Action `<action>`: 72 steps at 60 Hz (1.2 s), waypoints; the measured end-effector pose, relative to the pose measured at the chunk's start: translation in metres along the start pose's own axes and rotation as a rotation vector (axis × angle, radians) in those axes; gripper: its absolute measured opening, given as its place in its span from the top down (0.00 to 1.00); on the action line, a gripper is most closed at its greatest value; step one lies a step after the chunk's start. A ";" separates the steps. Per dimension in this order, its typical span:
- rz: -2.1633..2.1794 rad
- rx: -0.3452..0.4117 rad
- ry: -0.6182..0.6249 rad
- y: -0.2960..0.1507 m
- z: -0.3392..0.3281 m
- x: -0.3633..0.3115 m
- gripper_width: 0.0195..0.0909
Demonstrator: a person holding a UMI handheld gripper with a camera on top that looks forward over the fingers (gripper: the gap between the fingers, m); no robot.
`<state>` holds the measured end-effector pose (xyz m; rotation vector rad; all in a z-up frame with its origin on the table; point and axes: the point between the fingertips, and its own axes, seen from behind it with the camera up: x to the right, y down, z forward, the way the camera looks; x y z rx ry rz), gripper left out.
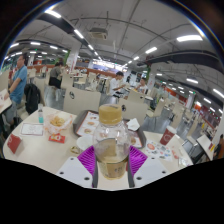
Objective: Pour water
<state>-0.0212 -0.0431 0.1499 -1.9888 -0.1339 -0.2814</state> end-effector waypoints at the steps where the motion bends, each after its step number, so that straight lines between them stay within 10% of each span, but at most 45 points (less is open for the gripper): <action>1: -0.030 0.003 0.023 -0.005 0.003 0.005 0.71; 20: -0.874 -0.013 0.337 -0.058 0.085 0.065 0.71; 42: -1.702 -0.008 0.414 -0.037 0.148 0.032 0.71; 72: -0.797 0.097 0.128 -0.065 0.111 0.045 0.71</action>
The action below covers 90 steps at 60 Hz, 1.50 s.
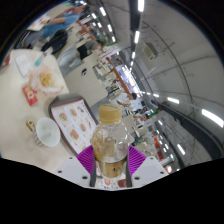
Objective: Pour water
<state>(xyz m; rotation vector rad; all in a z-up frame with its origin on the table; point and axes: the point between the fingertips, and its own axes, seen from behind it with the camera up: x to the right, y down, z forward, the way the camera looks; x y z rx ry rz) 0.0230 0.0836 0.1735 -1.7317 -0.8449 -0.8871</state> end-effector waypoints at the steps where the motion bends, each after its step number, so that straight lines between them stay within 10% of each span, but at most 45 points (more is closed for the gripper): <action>1: 0.063 0.022 -0.012 -0.003 -0.003 0.004 0.71; 43: 0.970 -0.098 -0.269 0.128 0.012 -0.075 0.71; 57: 1.039 -0.142 -0.290 0.136 0.011 -0.080 0.51; 61: 1.039 -0.212 -0.337 0.143 0.005 -0.093 0.07; 90: 0.938 -0.325 -0.287 0.103 -0.173 -0.055 0.08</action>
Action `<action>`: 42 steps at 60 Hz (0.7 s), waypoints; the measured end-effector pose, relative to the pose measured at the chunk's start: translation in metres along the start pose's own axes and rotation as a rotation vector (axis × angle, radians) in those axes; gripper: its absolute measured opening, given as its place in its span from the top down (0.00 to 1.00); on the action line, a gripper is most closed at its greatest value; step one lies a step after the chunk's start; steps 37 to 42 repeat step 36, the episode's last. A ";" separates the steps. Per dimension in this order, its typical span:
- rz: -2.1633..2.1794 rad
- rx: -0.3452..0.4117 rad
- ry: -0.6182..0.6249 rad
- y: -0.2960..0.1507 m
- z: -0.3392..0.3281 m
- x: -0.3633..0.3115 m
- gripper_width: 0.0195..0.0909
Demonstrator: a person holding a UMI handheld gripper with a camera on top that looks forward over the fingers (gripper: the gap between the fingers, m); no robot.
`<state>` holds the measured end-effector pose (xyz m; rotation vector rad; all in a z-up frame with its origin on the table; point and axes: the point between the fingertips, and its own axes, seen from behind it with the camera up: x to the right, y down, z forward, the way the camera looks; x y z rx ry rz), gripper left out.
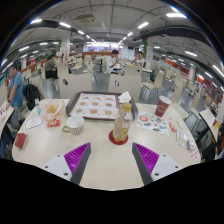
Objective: Pour water
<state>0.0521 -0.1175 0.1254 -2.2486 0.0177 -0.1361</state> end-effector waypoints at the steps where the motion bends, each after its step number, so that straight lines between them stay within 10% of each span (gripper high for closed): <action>1: -0.003 0.000 0.001 0.002 -0.006 -0.003 0.09; 42: -0.015 0.013 -0.016 0.014 -0.082 -0.043 0.09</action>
